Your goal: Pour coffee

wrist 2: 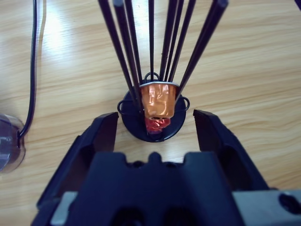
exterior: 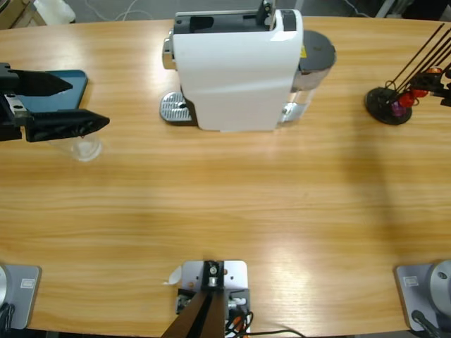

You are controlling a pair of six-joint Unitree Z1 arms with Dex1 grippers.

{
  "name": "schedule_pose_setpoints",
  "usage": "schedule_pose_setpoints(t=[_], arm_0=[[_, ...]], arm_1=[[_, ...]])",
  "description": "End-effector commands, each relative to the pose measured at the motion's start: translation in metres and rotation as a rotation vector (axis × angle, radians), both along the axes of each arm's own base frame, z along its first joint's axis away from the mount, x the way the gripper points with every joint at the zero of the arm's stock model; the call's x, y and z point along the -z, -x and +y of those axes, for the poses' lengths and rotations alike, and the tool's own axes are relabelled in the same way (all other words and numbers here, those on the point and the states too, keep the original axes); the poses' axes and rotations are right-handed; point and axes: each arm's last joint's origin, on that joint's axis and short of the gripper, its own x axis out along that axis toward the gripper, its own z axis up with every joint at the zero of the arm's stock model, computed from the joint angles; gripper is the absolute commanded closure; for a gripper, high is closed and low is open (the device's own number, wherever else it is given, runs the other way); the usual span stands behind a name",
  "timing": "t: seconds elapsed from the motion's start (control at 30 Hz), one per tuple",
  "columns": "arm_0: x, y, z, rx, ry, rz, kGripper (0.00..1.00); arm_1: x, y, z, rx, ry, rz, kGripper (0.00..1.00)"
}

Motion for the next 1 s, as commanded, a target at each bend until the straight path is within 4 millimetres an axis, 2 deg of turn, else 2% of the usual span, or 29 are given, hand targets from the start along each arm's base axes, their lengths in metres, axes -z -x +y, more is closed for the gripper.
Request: schedule_pose_setpoints(t=[0.03,0.07,0.13,0.4,0.43,0.5,0.7,0.73,0.77,1.0], arm_0=[[0.007,0.007,0.006,-0.013,0.000,0.011,0.009],[0.007,0.007,0.006,-0.014,0.001,0.013,0.009],[0.009,0.006,0.005,-0.016,0.002,0.021,0.009],[0.010,0.008,0.006,-0.019,0.004,0.026,0.009],[0.010,0.007,0.006,-0.018,0.005,0.027,0.009],[0.010,0.007,0.006,-0.019,0.006,0.026,0.009],[0.010,0.007,0.006,-0.020,0.006,0.024,0.009],[0.010,0.008,0.007,-0.020,0.007,0.023,0.009],[0.010,0.008,0.007,-0.020,0.008,0.023,0.009],[0.011,0.009,0.009,-0.022,0.007,0.020,0.009]], arm_1=[[0.010,-0.003,-0.004,0.017,0.040,0.026,0.373],[0.010,-0.004,-0.003,0.018,0.042,0.025,0.380],[0.011,-0.004,-0.004,0.021,0.045,0.025,0.501],[0.013,-0.008,-0.004,0.034,0.059,0.026,0.501],[0.013,-0.008,-0.004,0.035,0.059,0.024,0.510],[0.013,-0.010,-0.004,0.039,0.062,0.019,0.615],[0.016,-0.012,-0.003,0.044,0.068,0.023,0.645],[0.016,-0.013,-0.003,0.044,0.069,0.026,0.739],[0.017,-0.013,-0.003,0.043,0.069,0.028,0.777],[0.018,-0.011,-0.003,0.038,0.065,0.033,0.777]])
